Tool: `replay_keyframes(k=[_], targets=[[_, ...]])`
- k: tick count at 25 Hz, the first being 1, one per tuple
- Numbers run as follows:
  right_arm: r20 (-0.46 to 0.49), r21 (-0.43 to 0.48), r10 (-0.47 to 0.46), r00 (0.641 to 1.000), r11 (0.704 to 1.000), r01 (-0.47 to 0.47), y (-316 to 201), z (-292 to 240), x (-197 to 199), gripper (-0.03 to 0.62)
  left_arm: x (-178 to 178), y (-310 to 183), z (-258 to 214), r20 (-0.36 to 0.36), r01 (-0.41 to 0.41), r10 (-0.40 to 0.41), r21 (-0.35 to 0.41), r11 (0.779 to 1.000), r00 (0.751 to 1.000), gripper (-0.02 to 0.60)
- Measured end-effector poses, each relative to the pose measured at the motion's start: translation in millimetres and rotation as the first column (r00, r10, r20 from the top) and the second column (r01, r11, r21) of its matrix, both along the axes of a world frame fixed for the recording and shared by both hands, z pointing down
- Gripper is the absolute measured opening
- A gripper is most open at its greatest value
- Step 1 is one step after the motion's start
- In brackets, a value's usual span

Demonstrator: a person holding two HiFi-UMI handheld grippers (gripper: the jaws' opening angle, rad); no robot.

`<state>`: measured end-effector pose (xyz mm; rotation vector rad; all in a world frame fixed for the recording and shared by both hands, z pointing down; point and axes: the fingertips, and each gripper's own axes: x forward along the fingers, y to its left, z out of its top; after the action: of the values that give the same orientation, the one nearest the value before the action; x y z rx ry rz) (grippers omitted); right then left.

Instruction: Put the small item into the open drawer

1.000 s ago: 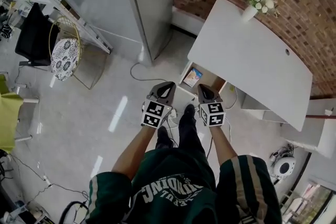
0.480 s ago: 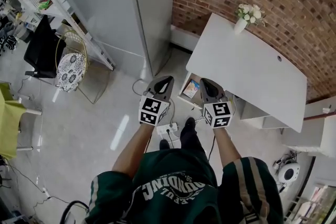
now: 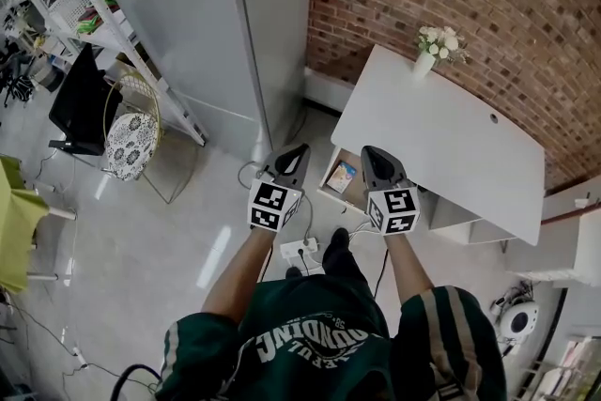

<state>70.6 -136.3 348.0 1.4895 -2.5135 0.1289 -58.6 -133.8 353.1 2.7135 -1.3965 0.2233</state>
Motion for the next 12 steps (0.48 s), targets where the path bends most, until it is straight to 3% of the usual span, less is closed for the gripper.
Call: replay_keyframes(k=[12], targets=[[0.019, -0.033, 0.002, 1.0, 0.999, -0.002, -0.9, 9.4, -4.1, 0.025, -6.9, -2.6, 5.9, 0.012, 0.0, 0.0, -0.013, 1.0, 1.0, 0.018]])
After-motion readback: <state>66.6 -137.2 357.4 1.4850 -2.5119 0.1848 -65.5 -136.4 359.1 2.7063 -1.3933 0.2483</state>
